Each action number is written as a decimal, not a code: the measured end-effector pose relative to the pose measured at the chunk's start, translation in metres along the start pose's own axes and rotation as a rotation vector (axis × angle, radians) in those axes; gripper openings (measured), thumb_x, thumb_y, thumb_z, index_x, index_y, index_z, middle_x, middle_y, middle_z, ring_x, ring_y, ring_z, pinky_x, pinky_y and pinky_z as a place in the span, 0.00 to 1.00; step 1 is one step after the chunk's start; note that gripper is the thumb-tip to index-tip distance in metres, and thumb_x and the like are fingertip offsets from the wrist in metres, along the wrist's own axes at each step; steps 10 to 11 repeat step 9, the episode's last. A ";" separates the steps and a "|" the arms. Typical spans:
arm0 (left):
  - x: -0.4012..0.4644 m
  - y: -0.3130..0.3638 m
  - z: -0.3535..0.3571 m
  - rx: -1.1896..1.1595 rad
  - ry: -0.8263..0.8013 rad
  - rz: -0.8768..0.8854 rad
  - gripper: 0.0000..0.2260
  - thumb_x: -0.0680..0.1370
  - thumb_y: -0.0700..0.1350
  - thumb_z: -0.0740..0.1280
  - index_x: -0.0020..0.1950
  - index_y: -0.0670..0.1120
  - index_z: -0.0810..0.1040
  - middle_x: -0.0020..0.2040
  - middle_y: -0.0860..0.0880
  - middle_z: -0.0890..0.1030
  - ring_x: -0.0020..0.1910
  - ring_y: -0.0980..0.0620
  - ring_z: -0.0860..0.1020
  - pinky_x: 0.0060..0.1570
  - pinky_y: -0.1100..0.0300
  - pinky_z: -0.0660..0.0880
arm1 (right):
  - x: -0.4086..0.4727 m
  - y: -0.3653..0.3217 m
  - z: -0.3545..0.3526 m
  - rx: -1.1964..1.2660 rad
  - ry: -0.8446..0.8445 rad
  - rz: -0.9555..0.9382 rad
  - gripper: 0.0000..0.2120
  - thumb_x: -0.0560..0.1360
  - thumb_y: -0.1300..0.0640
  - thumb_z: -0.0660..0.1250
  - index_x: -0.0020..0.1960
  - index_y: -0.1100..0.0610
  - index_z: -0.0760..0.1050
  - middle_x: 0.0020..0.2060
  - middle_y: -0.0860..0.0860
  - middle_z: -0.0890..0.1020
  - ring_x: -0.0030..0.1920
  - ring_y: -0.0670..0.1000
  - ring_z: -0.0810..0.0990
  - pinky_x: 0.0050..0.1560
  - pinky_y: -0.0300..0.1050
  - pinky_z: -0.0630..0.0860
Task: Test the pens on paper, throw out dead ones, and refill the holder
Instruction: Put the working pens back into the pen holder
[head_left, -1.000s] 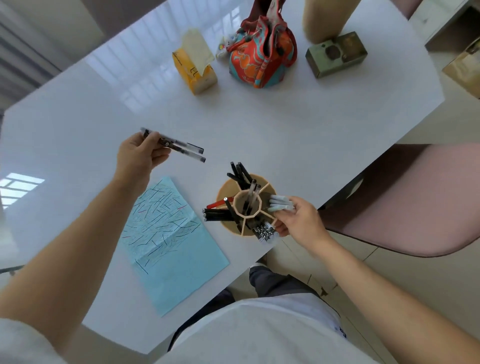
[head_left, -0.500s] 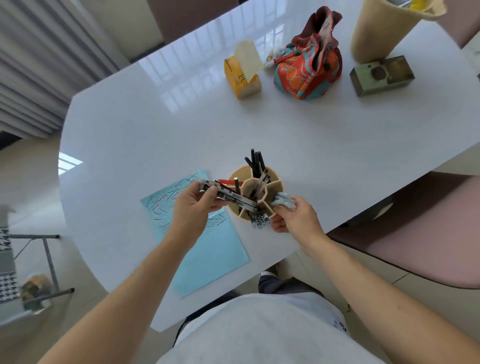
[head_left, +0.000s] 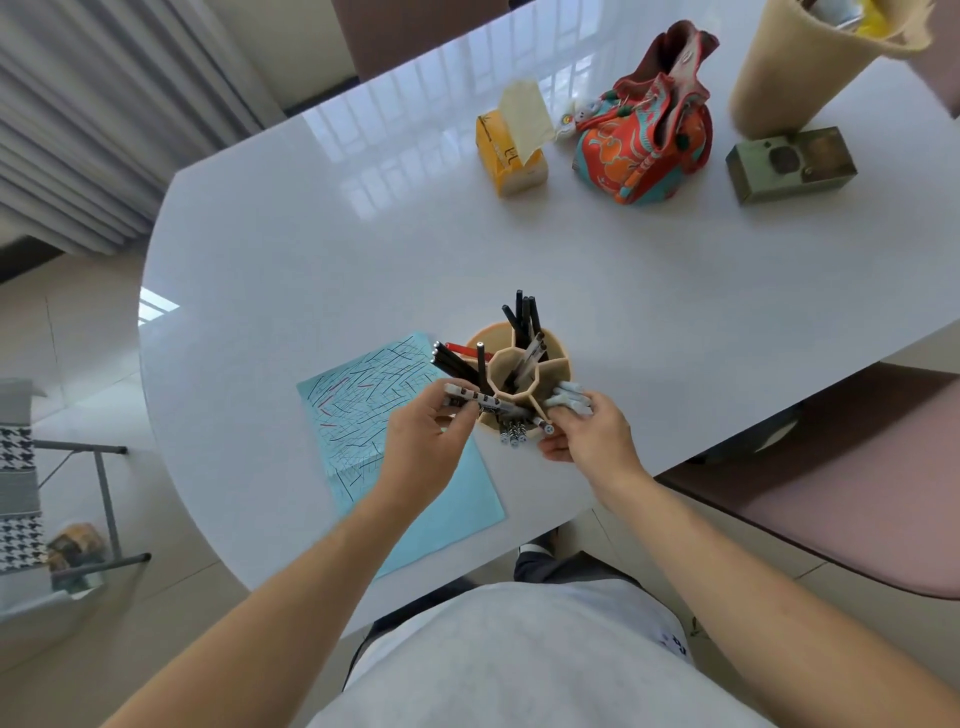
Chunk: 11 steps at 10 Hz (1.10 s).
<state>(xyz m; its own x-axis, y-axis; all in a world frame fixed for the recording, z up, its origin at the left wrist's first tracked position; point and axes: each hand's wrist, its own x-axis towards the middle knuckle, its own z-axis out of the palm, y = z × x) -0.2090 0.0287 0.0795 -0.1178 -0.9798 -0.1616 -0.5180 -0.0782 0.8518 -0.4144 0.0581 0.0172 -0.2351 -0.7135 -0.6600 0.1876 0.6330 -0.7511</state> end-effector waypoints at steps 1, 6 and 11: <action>-0.002 0.000 -0.007 -0.109 -0.011 -0.043 0.07 0.76 0.48 0.72 0.53 0.56 0.80 0.47 0.56 0.83 0.47 0.56 0.82 0.45 0.62 0.78 | -0.001 -0.001 0.002 0.004 0.004 0.004 0.12 0.79 0.55 0.70 0.62 0.57 0.77 0.41 0.56 0.87 0.39 0.57 0.88 0.42 0.53 0.86; -0.014 -0.013 -0.022 0.438 0.177 0.184 0.12 0.74 0.40 0.73 0.56 0.49 0.84 0.42 0.53 0.85 0.35 0.57 0.79 0.39 0.53 0.81 | -0.009 -0.005 0.034 0.152 -0.012 0.088 0.16 0.81 0.60 0.69 0.67 0.54 0.72 0.40 0.55 0.88 0.41 0.55 0.89 0.40 0.48 0.85; -0.029 -0.027 -0.038 0.241 0.114 -0.133 0.23 0.75 0.46 0.66 0.68 0.59 0.69 0.62 0.60 0.77 0.55 0.61 0.78 0.52 0.59 0.76 | -0.013 -0.004 0.005 -0.010 -0.053 0.073 0.17 0.80 0.60 0.69 0.67 0.51 0.72 0.47 0.56 0.87 0.43 0.53 0.89 0.43 0.47 0.86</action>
